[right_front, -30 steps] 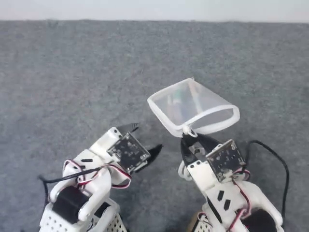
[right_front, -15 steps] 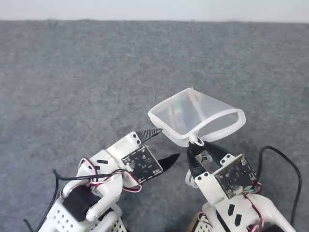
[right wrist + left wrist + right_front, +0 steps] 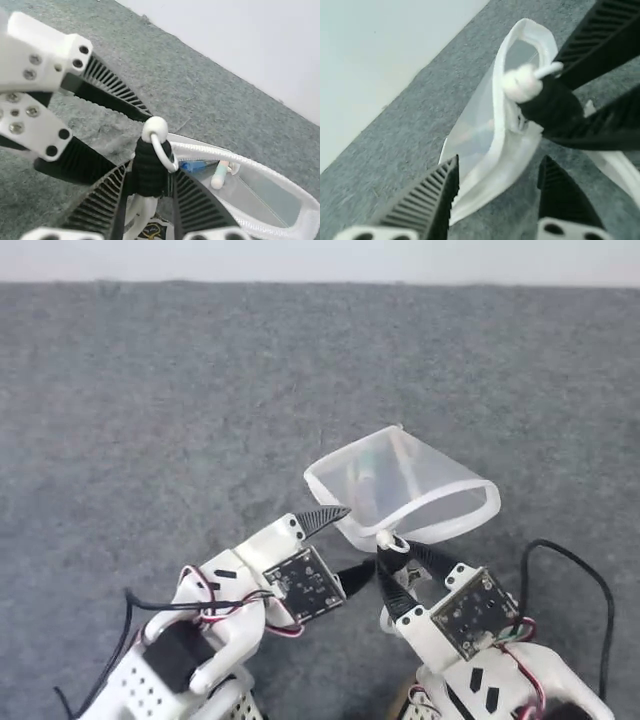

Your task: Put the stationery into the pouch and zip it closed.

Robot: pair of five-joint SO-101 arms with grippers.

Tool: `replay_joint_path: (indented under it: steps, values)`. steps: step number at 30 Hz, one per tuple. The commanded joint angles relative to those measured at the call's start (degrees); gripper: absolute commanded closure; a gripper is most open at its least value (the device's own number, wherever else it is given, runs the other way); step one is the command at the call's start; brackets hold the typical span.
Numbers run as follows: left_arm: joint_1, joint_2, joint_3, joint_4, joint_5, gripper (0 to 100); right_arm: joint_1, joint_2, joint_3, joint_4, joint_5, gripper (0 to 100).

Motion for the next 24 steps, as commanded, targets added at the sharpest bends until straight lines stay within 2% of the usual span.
replay_joint_path:
  steps: [1,6,13,20,24]
  values:
    - [0.35,-0.79,2.86,-8.62,-0.26,81,-0.66,-0.04,-3.96,0.04,0.7,99.3]
    - [0.44,-0.7,6.11,-15.65,-0.26,86,-0.66,-0.04,-3.96,0.04,0.7,99.3]
    - [4.57,-0.88,7.87,-17.32,-0.26,87,-0.75,-0.04,-3.96,0.13,0.7,99.3]
    - [5.01,-0.88,16.66,-33.23,-0.62,97,-2.86,-0.04,-3.87,0.04,0.7,99.3]
    - [4.66,-0.97,17.36,-34.9,-0.62,99,-2.24,-0.04,-3.69,-0.48,0.7,99.3]
